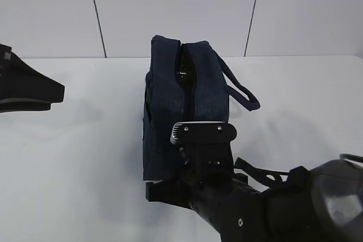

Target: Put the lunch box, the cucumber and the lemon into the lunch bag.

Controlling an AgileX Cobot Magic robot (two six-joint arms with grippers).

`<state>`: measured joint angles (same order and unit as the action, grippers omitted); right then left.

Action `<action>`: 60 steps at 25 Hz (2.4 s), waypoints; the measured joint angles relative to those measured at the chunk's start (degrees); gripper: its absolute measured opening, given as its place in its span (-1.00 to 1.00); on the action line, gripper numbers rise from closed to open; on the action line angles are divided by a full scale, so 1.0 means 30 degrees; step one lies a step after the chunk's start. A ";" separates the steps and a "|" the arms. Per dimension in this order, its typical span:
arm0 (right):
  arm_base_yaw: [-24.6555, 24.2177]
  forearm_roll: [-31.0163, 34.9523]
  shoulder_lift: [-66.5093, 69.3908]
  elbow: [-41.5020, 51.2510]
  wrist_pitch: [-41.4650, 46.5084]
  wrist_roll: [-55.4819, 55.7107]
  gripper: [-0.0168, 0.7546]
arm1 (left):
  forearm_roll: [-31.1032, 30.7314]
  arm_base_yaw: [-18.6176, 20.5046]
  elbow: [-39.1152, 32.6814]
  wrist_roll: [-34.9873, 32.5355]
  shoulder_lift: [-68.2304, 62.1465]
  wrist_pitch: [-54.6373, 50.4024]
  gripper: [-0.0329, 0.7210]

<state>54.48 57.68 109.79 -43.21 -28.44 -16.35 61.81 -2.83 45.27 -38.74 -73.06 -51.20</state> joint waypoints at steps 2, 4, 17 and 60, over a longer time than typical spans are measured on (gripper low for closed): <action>0.0000 0.0000 0.0000 0.0000 -0.0088 0.0000 -0.65 | 0.0000 0.0000 0.0000 0.0000 0.0000 0.0000 -0.18; 0.0000 0.0000 0.0000 0.0000 -0.0116 0.0000 -0.83 | 0.0000 0.0000 0.0000 0.0000 0.0000 0.0000 -0.18; 0.0000 -0.0376 0.0000 0.0000 0.0590 -0.1435 -0.94 | -0.0062 0.0000 0.0000 -0.0009 0.0000 0.0000 -0.18; 0.0000 0.9723 -0.6926 0.0036 0.2129 -2.0392 -0.94 | -0.0363 0.0000 0.0000 -0.0120 0.0000 -0.0034 -0.18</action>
<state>54.48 86.85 89.01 -43.11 -22.05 -77.53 60.72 -2.83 45.27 -39.10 -73.06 -51.30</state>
